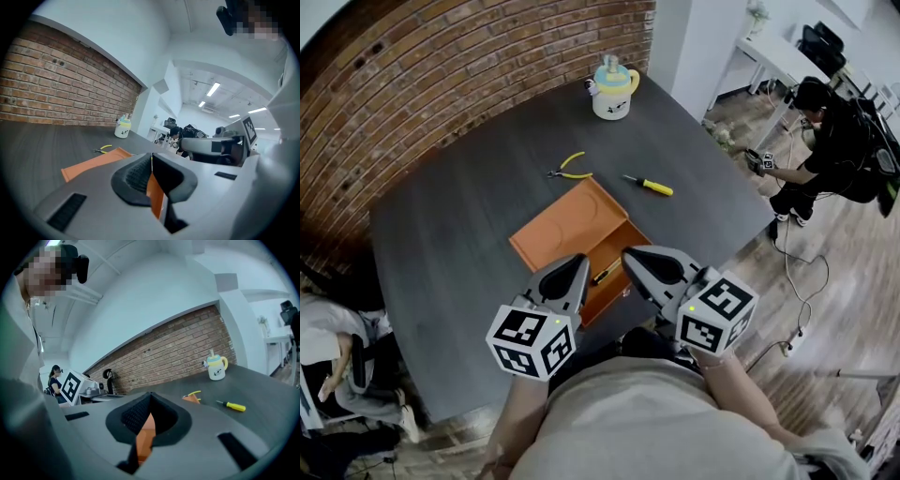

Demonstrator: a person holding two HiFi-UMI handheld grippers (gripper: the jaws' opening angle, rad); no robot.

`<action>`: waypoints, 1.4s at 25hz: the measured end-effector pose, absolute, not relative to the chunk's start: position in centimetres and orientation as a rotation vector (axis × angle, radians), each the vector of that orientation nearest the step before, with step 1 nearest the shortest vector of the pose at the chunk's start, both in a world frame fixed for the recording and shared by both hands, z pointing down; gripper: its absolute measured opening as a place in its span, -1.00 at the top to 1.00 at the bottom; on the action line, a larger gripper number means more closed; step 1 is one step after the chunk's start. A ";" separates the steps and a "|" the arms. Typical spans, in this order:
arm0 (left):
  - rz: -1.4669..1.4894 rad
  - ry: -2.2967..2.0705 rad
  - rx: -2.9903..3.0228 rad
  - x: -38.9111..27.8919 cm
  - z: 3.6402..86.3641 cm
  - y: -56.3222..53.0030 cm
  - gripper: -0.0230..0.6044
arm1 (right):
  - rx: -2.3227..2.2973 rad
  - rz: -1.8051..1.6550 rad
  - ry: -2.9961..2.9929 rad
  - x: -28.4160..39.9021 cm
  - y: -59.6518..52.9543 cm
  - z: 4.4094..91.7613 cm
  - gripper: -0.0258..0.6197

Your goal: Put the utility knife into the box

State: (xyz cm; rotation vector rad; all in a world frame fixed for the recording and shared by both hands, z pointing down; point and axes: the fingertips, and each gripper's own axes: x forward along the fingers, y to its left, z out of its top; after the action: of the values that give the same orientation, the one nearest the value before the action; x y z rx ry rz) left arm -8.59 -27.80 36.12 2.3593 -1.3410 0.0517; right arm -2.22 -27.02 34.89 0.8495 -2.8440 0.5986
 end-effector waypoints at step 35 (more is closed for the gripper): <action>0.109 -1.248 2.357 -7.1 37.1 -26.9 0.85 | 0.821 0.626 -2.797 -1.5 -25.9 35.9 0.91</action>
State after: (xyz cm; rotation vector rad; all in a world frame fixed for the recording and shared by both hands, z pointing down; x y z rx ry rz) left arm -7.12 -26.91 37.14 2.3572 -1.2485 0.1092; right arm -1.50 -25.90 35.90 0.8208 -2.7965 0.6264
